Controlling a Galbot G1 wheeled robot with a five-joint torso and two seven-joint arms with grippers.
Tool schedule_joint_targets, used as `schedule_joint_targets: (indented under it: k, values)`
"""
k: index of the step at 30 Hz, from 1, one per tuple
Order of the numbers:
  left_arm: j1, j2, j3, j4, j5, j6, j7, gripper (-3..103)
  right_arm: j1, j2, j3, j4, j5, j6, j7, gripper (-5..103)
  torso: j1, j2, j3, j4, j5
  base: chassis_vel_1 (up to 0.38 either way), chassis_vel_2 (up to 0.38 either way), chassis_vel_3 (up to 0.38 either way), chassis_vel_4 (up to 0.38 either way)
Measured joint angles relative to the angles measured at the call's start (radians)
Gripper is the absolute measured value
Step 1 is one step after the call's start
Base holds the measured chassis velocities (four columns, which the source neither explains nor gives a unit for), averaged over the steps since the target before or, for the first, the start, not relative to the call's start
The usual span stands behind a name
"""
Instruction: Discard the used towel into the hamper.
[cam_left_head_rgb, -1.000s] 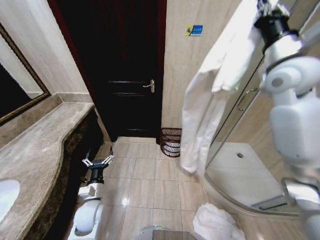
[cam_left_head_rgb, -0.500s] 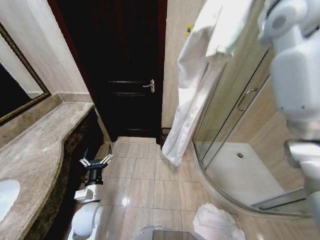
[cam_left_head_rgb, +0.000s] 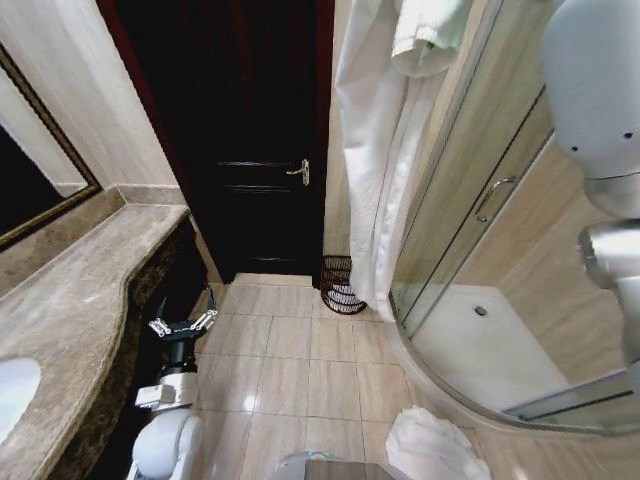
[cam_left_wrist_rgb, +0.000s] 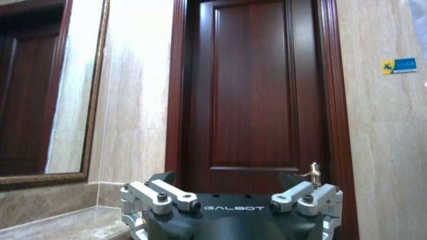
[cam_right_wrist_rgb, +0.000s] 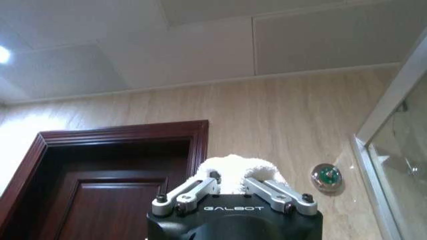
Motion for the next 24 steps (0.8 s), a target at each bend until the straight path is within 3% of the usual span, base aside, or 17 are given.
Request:
schedule_joint_targets:
  k: [24]
  values:
    - [0.003,-0.013,-0.001,0.009,0.002,-0.022,0.010,100,-0.024,-0.015,0.005,0.007,-0.008,-0.007,-0.010,3,0.000,0.000,0.000,0.0004,-0.0002,-0.002,0.002,0.002,-0.002]
